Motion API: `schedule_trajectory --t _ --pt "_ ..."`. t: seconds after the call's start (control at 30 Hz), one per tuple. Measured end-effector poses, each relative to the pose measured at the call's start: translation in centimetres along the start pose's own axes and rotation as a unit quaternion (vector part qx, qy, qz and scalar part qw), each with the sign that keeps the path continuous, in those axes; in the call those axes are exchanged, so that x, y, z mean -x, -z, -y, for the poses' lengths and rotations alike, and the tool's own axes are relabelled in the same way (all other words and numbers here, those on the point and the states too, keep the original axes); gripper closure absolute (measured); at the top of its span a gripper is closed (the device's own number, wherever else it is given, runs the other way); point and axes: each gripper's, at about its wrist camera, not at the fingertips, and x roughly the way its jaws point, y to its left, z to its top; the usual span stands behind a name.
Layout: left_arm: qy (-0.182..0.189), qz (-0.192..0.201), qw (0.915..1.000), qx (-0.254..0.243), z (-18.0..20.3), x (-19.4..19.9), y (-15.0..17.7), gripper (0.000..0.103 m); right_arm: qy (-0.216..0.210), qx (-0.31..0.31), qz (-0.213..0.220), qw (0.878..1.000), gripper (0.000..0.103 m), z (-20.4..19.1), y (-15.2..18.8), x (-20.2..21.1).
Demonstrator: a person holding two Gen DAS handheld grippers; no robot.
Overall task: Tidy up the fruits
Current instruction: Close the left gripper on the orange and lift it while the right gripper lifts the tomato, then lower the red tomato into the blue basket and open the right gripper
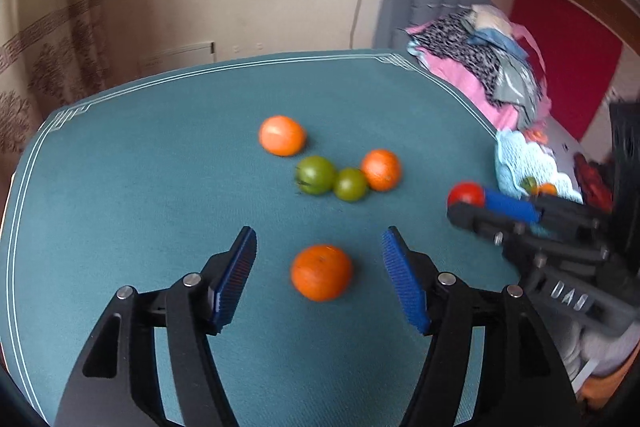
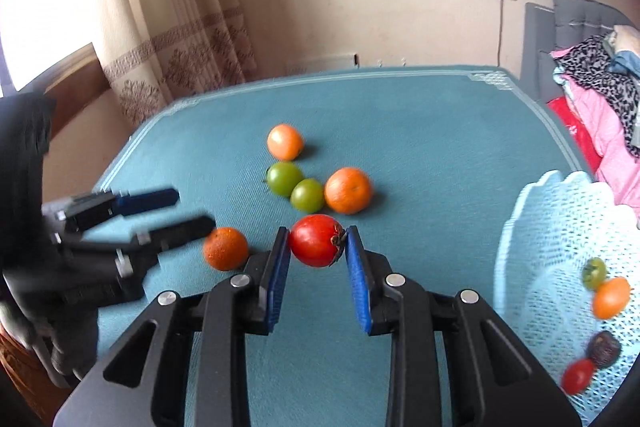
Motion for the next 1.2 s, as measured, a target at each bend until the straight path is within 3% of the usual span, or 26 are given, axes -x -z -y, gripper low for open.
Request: schedule_trajectory --t 0.1,0.37,0.67,1.2 --pt "-0.002 -0.017 0.9997 -0.017 1.2 -0.7 1.1 0.034 0.009 -0.008 0.011 1.0 0.074 0.8 -0.1 1.3" --pt "-0.026 -0.039 0.9989 -0.001 0.5 -2.7 2.7 0.035 0.039 -0.048 0.026 0.998 0.074 4.0 0.2 3.7" --pt "-0.034 -0.042 0.9985 -0.01 0.6 -3.6 2.6 0.062 0.059 -0.077 0.03 0.995 0.074 6.0 1.0 4.9" --pt "-0.04 -0.003 0.9992 -0.009 1.8 -1.3 1.7 0.063 0.11 -0.126 0.025 0.986 0.073 10.6 3.6 6.9"
